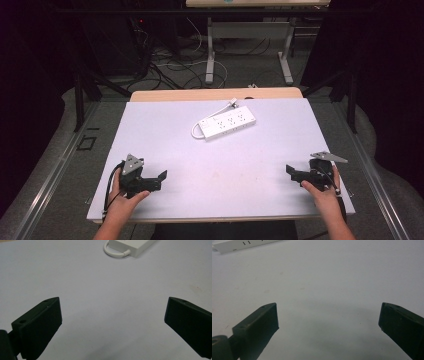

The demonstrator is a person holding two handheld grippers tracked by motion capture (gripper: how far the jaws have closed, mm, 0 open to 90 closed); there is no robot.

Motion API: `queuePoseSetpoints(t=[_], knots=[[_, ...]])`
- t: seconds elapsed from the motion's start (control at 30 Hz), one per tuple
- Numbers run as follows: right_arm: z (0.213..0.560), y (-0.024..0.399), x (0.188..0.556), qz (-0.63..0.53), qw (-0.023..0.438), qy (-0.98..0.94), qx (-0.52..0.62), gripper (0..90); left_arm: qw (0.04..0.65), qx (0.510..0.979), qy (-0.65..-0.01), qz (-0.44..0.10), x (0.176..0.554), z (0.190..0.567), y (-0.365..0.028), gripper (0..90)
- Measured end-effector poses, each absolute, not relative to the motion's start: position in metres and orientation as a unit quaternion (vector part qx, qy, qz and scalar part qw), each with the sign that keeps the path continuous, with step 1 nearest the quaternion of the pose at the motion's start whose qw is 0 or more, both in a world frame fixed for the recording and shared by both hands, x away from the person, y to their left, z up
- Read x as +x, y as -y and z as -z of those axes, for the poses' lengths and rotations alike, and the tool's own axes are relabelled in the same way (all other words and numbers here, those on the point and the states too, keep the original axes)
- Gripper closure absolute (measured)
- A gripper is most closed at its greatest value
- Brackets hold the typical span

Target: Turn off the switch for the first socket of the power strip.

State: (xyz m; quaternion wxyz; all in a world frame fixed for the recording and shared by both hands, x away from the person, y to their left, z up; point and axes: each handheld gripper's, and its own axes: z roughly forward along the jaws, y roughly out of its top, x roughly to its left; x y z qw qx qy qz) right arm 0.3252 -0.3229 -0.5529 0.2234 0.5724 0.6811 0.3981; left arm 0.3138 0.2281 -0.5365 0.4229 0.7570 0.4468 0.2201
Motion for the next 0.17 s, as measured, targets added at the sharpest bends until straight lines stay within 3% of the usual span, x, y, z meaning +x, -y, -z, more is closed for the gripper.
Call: queuePoseSetpoints(t=[0.17], knots=[[0.5532,0.3213,0.3261,-0.393,0.229,-0.686,0.568,2.0,0.422,0.757,-0.449,-0.219,0.3135,0.5365,-0.2288,1.1]])
